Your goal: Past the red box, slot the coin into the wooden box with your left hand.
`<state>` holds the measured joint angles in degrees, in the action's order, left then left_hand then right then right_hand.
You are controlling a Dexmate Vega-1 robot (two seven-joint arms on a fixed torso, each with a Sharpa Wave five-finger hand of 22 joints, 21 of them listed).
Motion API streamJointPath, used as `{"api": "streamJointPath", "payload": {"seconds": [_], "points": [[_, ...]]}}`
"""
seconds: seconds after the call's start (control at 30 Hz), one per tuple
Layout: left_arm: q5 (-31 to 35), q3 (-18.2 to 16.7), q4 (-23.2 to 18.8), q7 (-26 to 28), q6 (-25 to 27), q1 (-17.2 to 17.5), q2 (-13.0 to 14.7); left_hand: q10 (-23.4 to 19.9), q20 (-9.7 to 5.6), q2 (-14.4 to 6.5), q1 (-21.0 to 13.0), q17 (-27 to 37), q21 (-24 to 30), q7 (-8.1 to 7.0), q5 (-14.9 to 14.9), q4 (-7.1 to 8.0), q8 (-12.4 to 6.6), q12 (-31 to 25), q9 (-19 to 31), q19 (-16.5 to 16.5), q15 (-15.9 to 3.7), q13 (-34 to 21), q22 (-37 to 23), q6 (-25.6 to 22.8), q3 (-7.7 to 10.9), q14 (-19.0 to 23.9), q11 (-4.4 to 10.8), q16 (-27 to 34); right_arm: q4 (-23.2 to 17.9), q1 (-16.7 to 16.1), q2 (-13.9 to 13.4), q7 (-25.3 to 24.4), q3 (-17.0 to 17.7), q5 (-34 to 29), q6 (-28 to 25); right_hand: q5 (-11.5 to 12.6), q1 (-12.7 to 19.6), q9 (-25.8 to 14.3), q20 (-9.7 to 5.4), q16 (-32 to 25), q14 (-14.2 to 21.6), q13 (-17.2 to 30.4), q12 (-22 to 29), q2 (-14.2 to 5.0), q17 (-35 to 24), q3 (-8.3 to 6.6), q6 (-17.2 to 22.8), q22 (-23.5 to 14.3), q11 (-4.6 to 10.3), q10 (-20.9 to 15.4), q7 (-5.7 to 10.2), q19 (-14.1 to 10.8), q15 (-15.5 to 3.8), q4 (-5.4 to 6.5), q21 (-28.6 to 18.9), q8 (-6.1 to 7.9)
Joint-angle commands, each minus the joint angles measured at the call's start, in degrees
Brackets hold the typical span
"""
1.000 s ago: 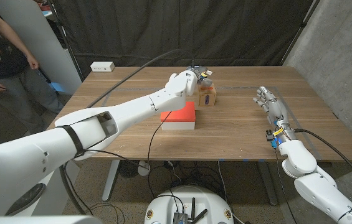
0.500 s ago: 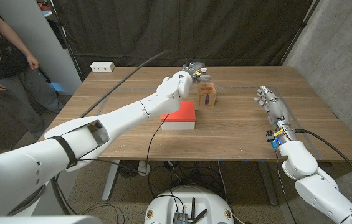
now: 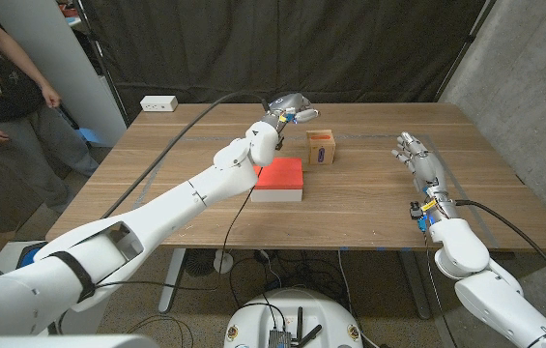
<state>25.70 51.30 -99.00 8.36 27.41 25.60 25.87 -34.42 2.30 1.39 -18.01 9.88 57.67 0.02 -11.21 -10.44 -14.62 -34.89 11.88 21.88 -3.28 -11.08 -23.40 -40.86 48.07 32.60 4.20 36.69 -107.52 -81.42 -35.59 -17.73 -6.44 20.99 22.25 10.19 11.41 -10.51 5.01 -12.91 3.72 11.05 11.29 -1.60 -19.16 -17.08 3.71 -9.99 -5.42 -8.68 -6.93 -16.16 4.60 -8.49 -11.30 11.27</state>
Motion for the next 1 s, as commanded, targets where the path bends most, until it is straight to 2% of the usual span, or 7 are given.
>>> {"api": "streamJointPath", "payload": {"seconds": [0.03, 0.2, 0.33, 0.57, 0.7, 0.87, 1.0], "points": [[-10.07, -13.18, -11.89, 3.21, -8.42, 14.17, 8.99, 4.30, 1.53, 0.78, -1.24, 0.35, -3.09, 0.25, -0.11, -0.09, 1.02, 3.44, 0.13, -4.93, -0.32, -0.25, 3.64, 2.34, -0.37, -4.20, -0.92, -3.16, -2.78, -0.21, 1.09, -3.02, -1.26, -3.39, -2.88, -0.10, 0.29, -0.24, -0.17, -0.34, 0.05, 0.21, 0.25, 0.40, 0.06, -0.23, 0.26, -0.13, -0.06, 0.02, -0.12, -0.30, -0.21, 0.01, -0.06, 0.26], [-17.32, -17.74, -12.94, 2.04, -14.59, 18.56, 11.89, 9.74, 1.14, 0.60, -2.88, 0.29, -8.12, 1.05, 0.05, 0.26, 2.93, 8.05, -0.11, -11.46, 0.21, -0.23, 9.89, 6.94, -2.76, -10.68, -3.32, -7.71, -3.99, -0.44, 1.45, -4.21, -1.76, -4.78, -4.02, -0.11, 0.25, -0.24, -0.16, -0.31, -0.02, 0.21, 0.22, 0.43, 0.07, -0.20, 0.36, -0.13, -0.18, 0.08, -0.17, -0.30, -0.22, 0.02, -0.06, 0.28], [-22.83, -21.08, -12.70, 2.28, -21.05, 22.41, 13.27, 12.66, 0.91, 0.67, -2.88, 0.29, -10.07, 1.64, 0.16, 0.48, 3.66, 10.32, -0.30, -13.18, 0.69, -0.21, 12.34, 9.87, -4.42, -12.63, -3.96, -9.53, -4.08, -0.55, 2.10, -4.11, -2.13, -4.02, -3.67, -0.12, 0.22, -0.24, -0.17, -0.31, -0.01, 0.21, 0.24, 0.45, 0.07, -0.18, 0.43, -0.12, -0.15, 0.04, -0.12, -0.29, -0.21, 0.03, -0.05, 0.30], [-28.07, -25.34, -14.40, 5.08, -26.27, 29.48, 14.46, 14.87, 0.58, 0.91, -2.47, 0.22, -11.92, 2.01, 0.24, 0.63, 4.07, 12.31, -0.51, -14.56, 1.09, -0.20, 13.45, 12.99, -6.16, -15.12, -4.65, -11.71, -3.32, -0.30, 1.72, -2.64, -2.22, -3.41, -2.41, -0.16, 0.08, -0.24, -0.44, -0.32, 0.00, 0.22, 0.25, 0.53, 0.07, -0.09, 0.65, -0.12, -0.09, -0.01, -0.11, -0.35, -0.30, 0.09, -0.08, 0.34], [-29.71, -27.24, -14.87, 6.85, -29.26, 33.19, 14.90, 16.93, -0.46, 1.19, -1.73, 0.20, -13.28, 2.97, 0.32, 0.80, 4.35, 14.03, -0.77, -15.06, 1.49, -0.13, 13.67, 15.60, -7.59, -17.01, -5.80, -13.52, -2.36, -0.05, 1.26, -1.09, -2.12, -2.43, -1.26, -0.17, -0.01, -0.24, -0.63, -0.31, -0.03, 0.22, 0.24, 0.56, 0.06, -0.04, 0.67, -0.12, -0.09, 0.01, -0.11, -0.36, -0.36, 0.12, -0.08, 0.32], [-30.88, -29.33, -13.99, 8.49, -34.48, 36.94, 15.21, 19.90, -1.66, 1.75, -0.63, 0.19, -15.97, 3.71, 0.48, 0.98, 4.43, 16.47, -1.13, -17.45, 2.19, -0.01, 13.77, 18.97, -9.54, -19.76, -6.24, -16.18, -1.46, -0.07, 0.98, 0.01, -2.00, -1.56, -0.36, -0.18, -0.09, -0.24, -0.70, -0.29, -0.07, 0.22, 0.15, 0.57, 0.06, 0.00, 0.66, -0.12, -0.23, 0.26, -0.10, -0.34, -0.33, 0.16, -0.07, 0.28], [-32.78, -30.53, -11.53, 7.90, -38.72, 38.72, 15.31, 22.34, -2.57, 2.51, 1.16, 0.24, -19.34, 3.66, 0.62, 1.28, 4.46, 18.57, -1.34, -21.39, 2.49, 0.00, 13.79, 22.14, -11.47, -22.22, -6.47, -18.69, -0.89, -0.40, 0.70, 0.73, -1.82, -0.76, 0.04, -0.19, -0.18, -0.23, -0.69, -0.37, 0.12, 0.21, 0.17, 0.58, 0.06, 0.04, 0.65, -0.12, -0.12, 0.22, 0.06, -0.28, -0.57, 0.20, -0.04, 0.25]]}}
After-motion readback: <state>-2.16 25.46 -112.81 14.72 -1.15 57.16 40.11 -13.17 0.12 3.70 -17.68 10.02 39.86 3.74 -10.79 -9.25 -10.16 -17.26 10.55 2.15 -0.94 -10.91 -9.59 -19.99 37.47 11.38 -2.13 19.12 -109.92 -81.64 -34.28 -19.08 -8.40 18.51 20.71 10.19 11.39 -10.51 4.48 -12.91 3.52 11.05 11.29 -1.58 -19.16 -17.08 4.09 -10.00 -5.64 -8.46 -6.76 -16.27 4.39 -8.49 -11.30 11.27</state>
